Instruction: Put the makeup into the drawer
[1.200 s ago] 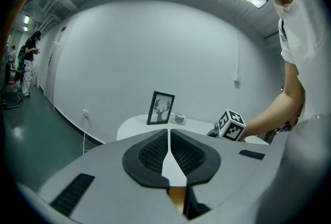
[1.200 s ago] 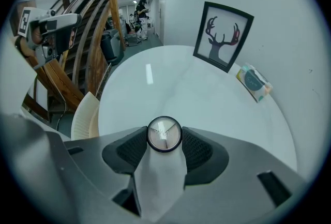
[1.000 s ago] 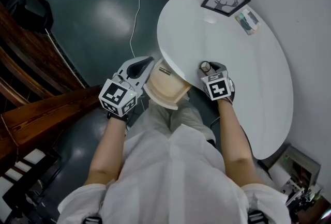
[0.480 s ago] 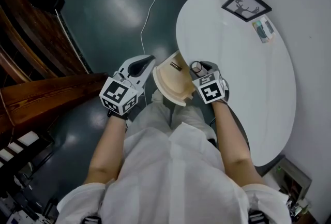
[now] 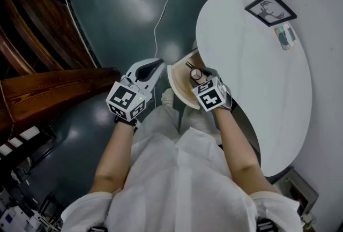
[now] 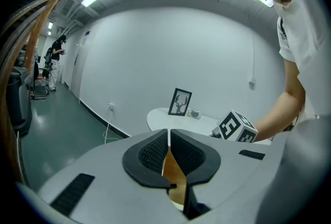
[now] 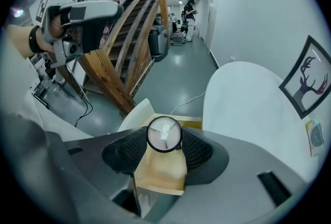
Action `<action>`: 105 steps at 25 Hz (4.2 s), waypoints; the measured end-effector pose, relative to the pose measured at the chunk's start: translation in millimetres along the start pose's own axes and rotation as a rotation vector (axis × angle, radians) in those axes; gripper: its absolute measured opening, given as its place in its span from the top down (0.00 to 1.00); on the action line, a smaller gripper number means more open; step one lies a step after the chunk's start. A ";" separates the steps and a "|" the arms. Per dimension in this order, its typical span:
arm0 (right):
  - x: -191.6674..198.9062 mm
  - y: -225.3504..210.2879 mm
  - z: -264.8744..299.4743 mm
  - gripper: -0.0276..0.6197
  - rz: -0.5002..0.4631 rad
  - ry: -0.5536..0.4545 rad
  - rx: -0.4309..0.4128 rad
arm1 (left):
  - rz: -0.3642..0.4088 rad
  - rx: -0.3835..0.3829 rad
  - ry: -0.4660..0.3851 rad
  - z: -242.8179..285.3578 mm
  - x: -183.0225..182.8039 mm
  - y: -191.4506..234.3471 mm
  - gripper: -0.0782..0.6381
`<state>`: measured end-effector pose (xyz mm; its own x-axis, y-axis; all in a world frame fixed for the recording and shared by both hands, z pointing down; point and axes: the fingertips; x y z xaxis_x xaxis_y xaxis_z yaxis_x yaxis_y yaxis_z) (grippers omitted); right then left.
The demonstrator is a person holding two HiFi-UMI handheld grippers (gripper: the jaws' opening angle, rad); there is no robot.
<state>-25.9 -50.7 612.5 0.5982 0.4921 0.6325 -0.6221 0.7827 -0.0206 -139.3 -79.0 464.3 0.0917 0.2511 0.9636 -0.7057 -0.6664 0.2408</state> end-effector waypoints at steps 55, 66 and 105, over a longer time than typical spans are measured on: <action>127.4 23.6 167.0 0.64 -0.166 0.208 -0.164 | -0.035 -0.018 0.073 1.6 59.2 27.8 0.86; 92.7 24.0 125.4 0.64 -0.088 0.138 -0.095 | -0.013 0.003 0.040 -7.0 37.8 23.6 0.86; -95.6 -94.9 -271.3 0.91 0.187 -0.671 0.646 | 0.204 -0.014 -0.261 -34.7 -172.5 31.0 0.86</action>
<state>113.0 -68.6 344.0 0.1709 0.1095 0.9792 -0.9576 0.2525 0.1389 -201.4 -118.6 301.5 0.1235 -0.0764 0.9894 -0.7376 -0.6741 0.0400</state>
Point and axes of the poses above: the fingertips, and each gripper's own axes: z forward along the fingers, y to its left, x out of its underside, and after that the axes turned 11 degrees about -y, right-handed
